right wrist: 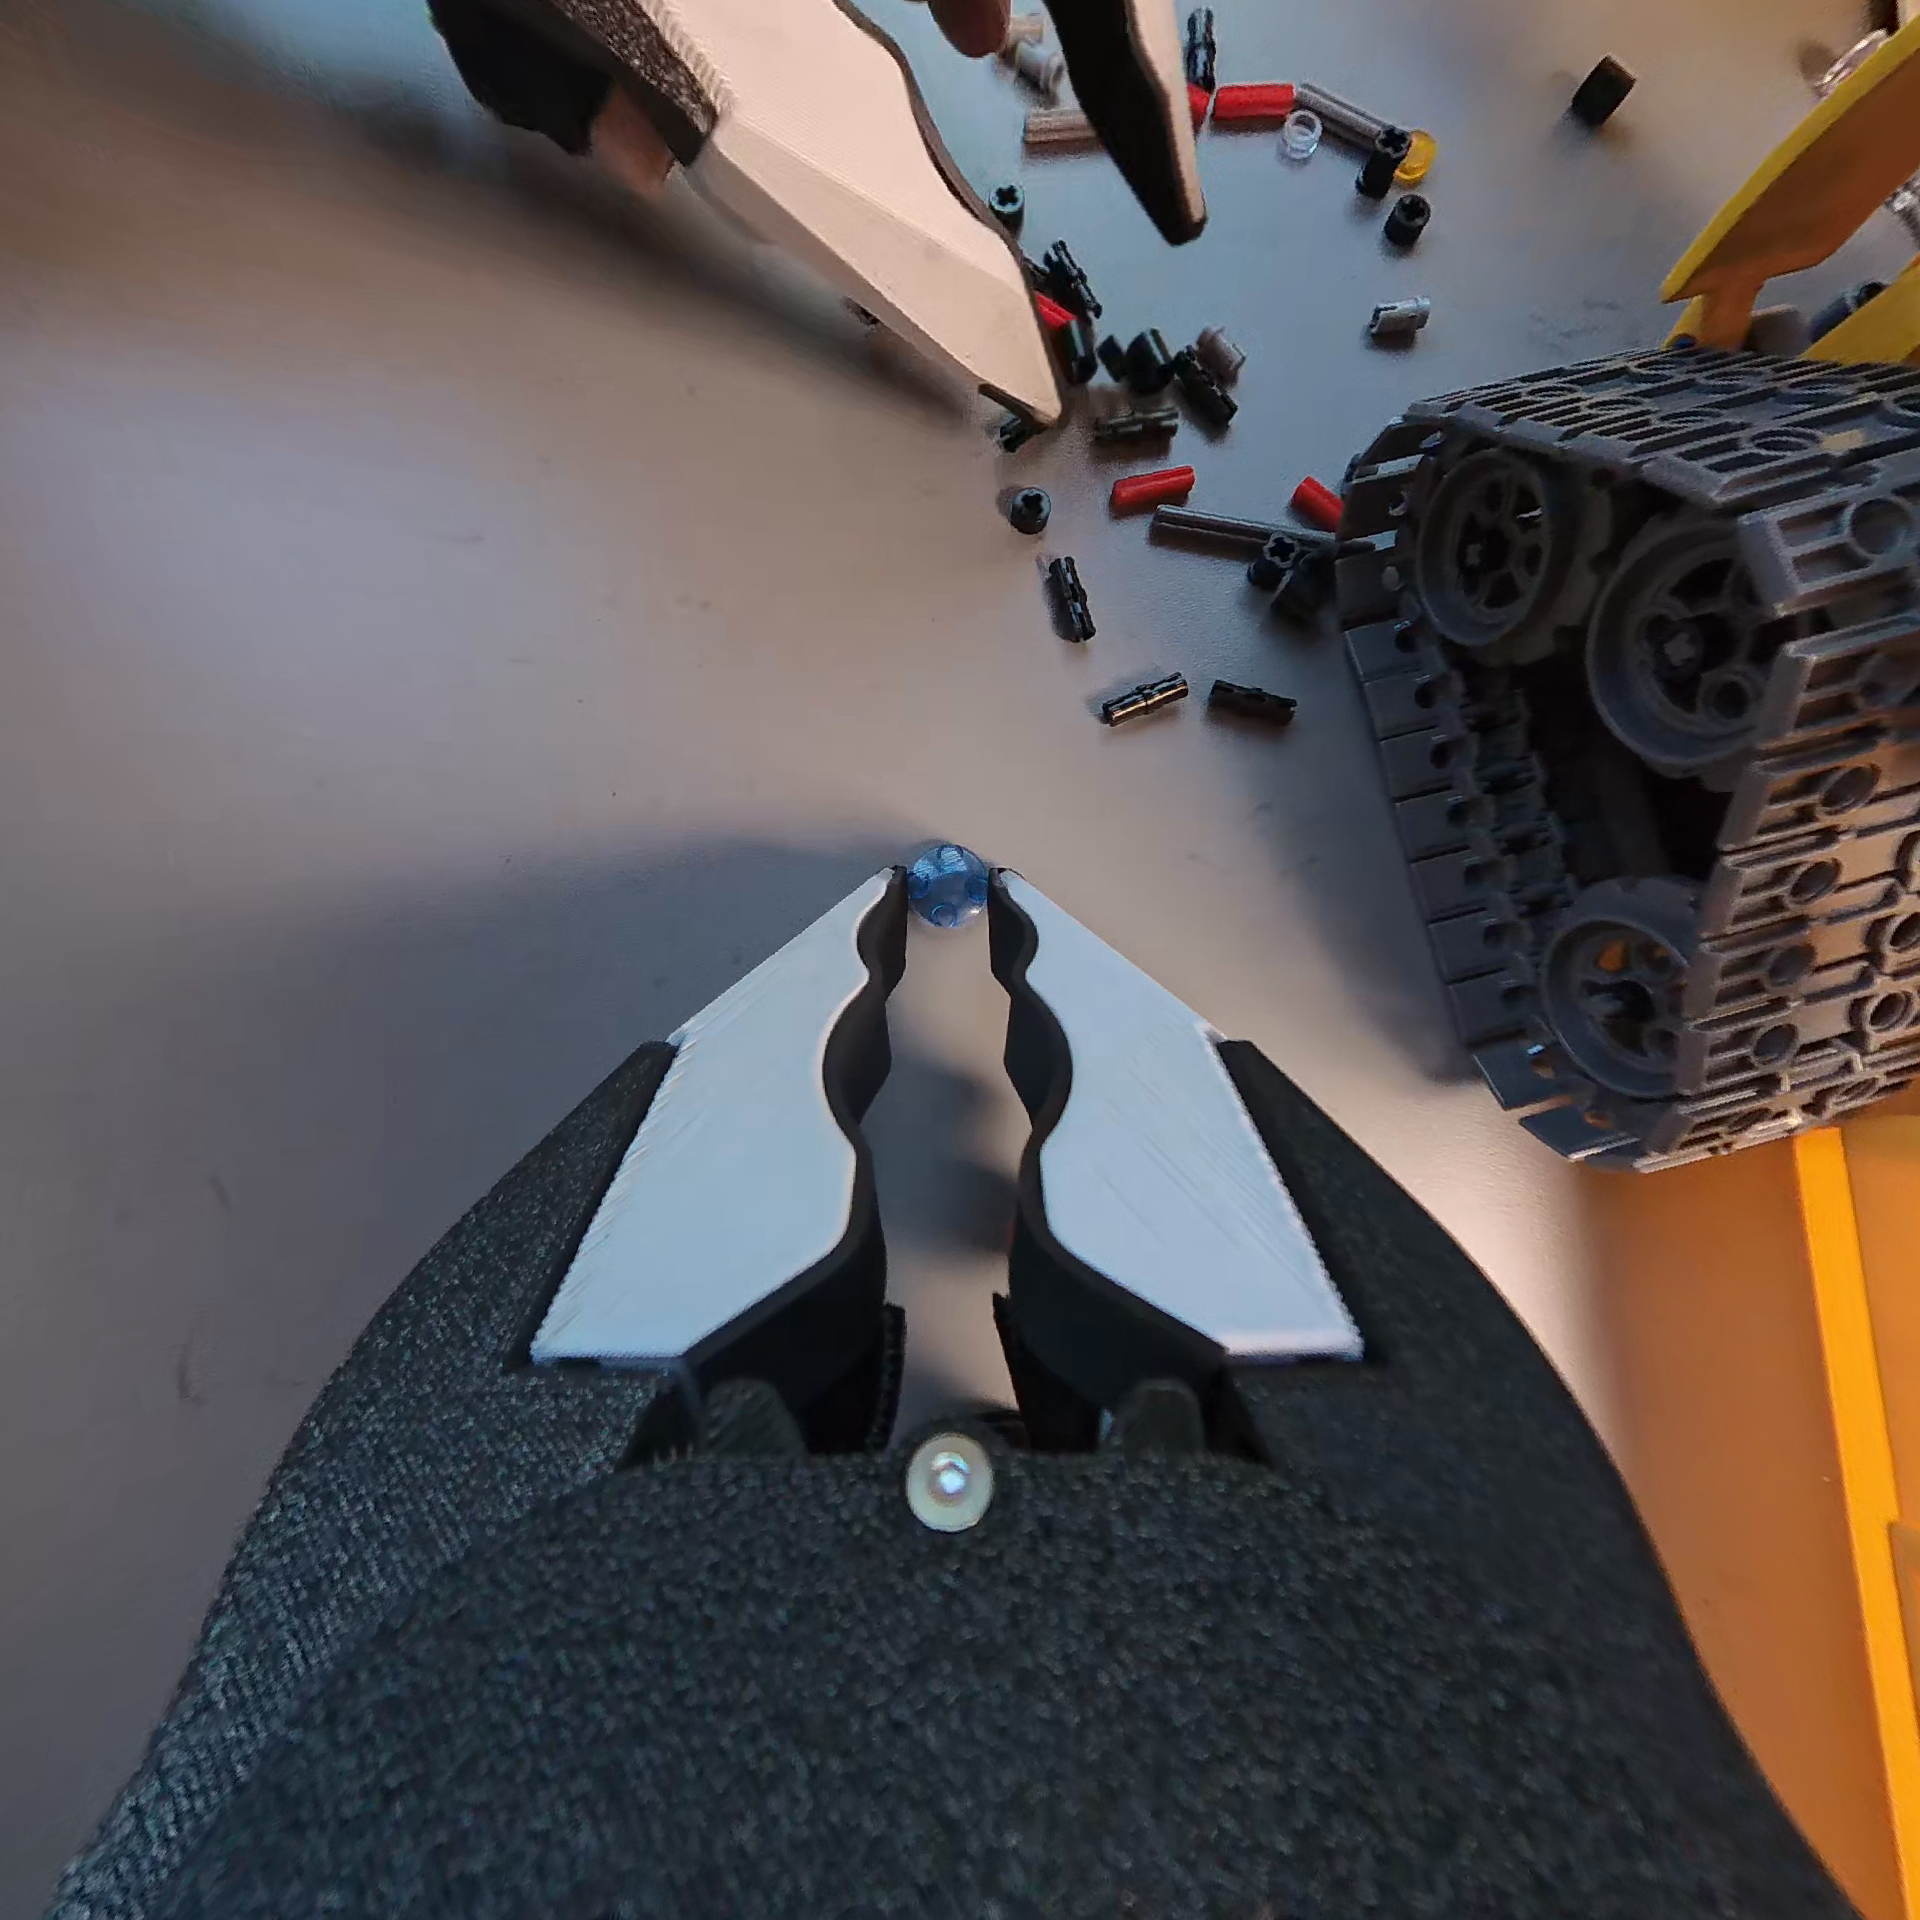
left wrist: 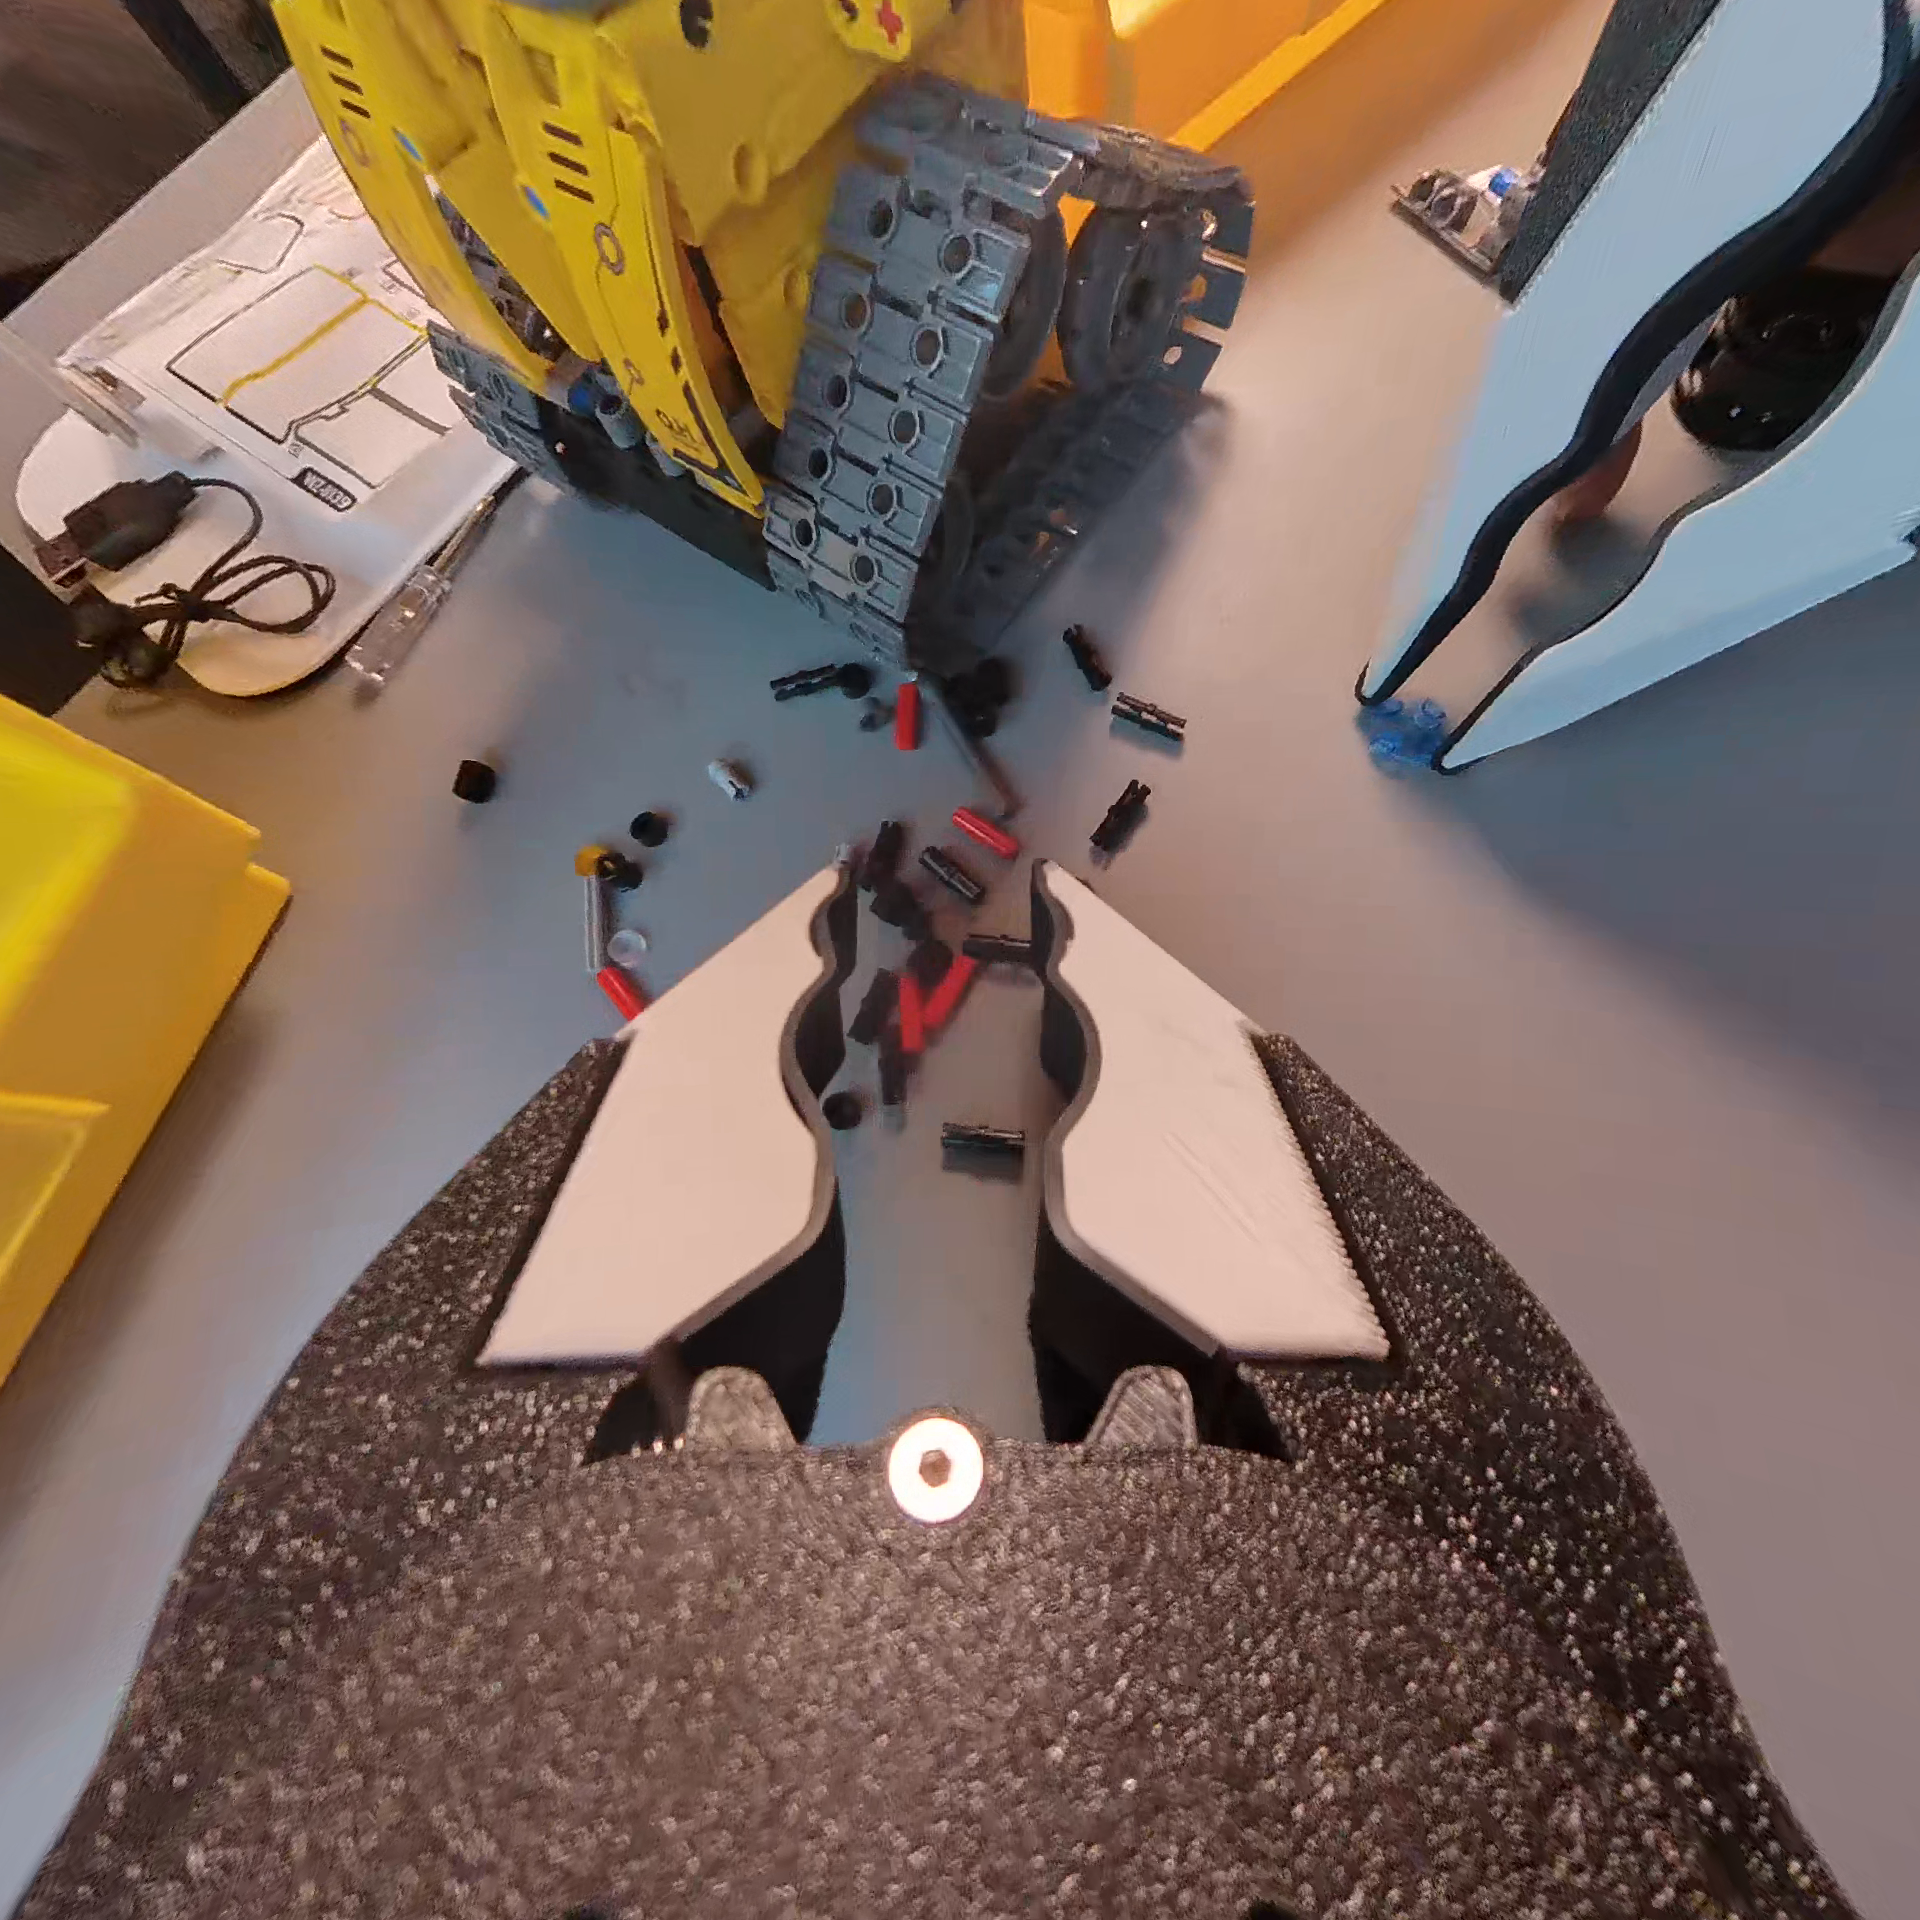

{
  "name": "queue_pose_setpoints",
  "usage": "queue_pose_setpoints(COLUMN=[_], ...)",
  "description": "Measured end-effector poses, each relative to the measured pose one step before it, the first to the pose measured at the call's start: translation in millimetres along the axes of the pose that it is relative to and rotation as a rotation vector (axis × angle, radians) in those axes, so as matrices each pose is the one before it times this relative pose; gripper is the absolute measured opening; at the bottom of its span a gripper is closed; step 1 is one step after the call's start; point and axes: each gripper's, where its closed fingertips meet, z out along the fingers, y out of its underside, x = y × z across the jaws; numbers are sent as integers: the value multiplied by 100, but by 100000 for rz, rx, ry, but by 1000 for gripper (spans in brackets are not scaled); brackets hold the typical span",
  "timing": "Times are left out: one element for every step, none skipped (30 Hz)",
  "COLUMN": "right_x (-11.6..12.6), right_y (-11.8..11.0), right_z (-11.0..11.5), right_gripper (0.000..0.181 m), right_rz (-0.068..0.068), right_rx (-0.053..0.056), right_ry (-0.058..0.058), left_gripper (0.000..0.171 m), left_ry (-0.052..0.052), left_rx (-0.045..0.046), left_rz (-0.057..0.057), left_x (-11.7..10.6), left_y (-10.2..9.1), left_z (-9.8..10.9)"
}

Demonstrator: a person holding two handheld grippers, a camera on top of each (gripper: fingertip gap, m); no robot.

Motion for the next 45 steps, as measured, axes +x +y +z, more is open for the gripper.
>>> queue_pose_setpoints(right_x=[-7,-64,-119,-29,126,396,799,1279,1789,2232,2697,2913,3033,3163,3084,2975,2739,2511,2270,1750,1362,1140,903,692,643,644,716,571,411,296,118,40,-41,-131,-181,-223,-351,-524,-667,-819,-1076,-1344,-1531,-1702,-1912], right_y=[-5,27,-44,-166,-309,-474,-704,-869,-994,-987,-886,-650,-339,-2,432,913,1304,1405,1360,1292,1117,901,600,319,92,-114,-169,-309,-329,-371,-538,-567,-550,-391,-173,-93,-176,-289,-423,-545,-633,-686,-639,-540,-468], right_z=[-17,-47,-147,-362,-735,-1187,-1656,-2054,-2330,-2462,-2429,-2192,-1815,-1356,-794,-221,288,697,1008,1229,1284,1203,1078,918,761,603,434,284,122,-68,-252,-397,-457,-417,-378,-383,-463,-578,-694,-820,-922,-971,-957,-897,-800], right_gripper=[13,13,13,13,13,13,13,13,13,13,13,13,13,13,13,13,13,13,13,13,13,13,13,13,13,14,14,21,27,32,33,34,34,35,37,38,38,38,37,37,37,35,32,30,27], right_rz=[108,91,335,410,149,341,519,1062,1716,2203,2553,2539,2026,1002,716,1358,1911,2638,3485,3765,3621,3121,2224,1946,1681,1253,901,479,672,1090,1374,1450,836,-9,-531,-667,-534,-375,-348,-506,-649,-528,148,235,374], right_rx=[214,314,998,1915,2681,3368,4358,4928,5342,5043,4294,2831,1096,-408,-2023,-3813,-5128,-4904,-4141,-3830,-3109,-2500,-1531,-528,448,1401,1541,2029,1703,1761,2741,2986,2809,1956,730,403,1077,1699,2290,2782,3231,3570,3398,2958,2804], right_ry=[88,-230,-550,38,861,2065,3637,5180,6631,7692,9134,9262,9215,9382,8465,7406,5986,4934,4268,2267,1394,1690,1821,1682,2312,2959,3720,2905,1921,1123,144,-208,-401,-660,-791,-839,-1216,-1875,-2114,-2318,-3059,-3866,-3986,-4150,-4459], left_gripper=[34,34,34,34,34,34,33,33,33,33,33,33,33,33,33,33,33,33,33,33,33,33,33,33,33,33,33,32,32,32,32,32,32,32,32,32,32,32,32,32,32,32,32,32,32], left_ry=[852,454,358,357,203,182,243,275,124,-45,24,309,543,690,765,683,165,-251,-232,-294,-287,-294,-314,-386,-335,-314,-420,-331,-49,59,95,30,-48,172,342,278,201,142,133,85,152,187,190,235,124], left_rx=[1251,841,627,831,1104,1113,1113,1138,1270,1561,2015,2316,2498,2597,2266,1541,485,-393,-886,-936,-690,-442,-367,-486,-502,-449,-409,-369,-309,-115,-4,-77,-80,-107,-229,-260,-237,-214,-117,41,79,37,2,-83,-157], left_rz=[-635,-32,339,409,316,103,-97,-157,-193,-316,-535,-872,-1246,-1372,-1202,-777,-194,316,522,348,122,-67,-110,-193,-223,-183,-76,-59,-187,-249,-100,97,229,249,164,177,255,211,134,28,-42,-114,-159,-140,-87], left_x=[182,160,156,160,126,101,95,76,20,-28,-39,-18,44,96,150,153,70,-16,-24,-62,-78,-90,-101,-122,-119,-120,-133,-124,-80,-49,-18,-7,0,41,85,86,75,71,60,47,32,42,46,49,39], left_y=[-149,-85,-19,-1,-4,31,20,0,-61,-177,-327,-423,-503,-504,-412,-237,-31,138,221,249,209,148,138,144,167,174,157,125,97,53,19,16,17,19,61,54,55,44,13,0,-23,-9,-4,15,39], left_z=[-142,-133,-153,-203,-278,-358,-430,-460,-463,-426,-381,-320,-256,-193,-134,-34,22,94,121,122,112,73,57,72,76,73,52,41,20,21,-6,7,1,21,48,63,57,30,30,7,5,7,5,28,38])
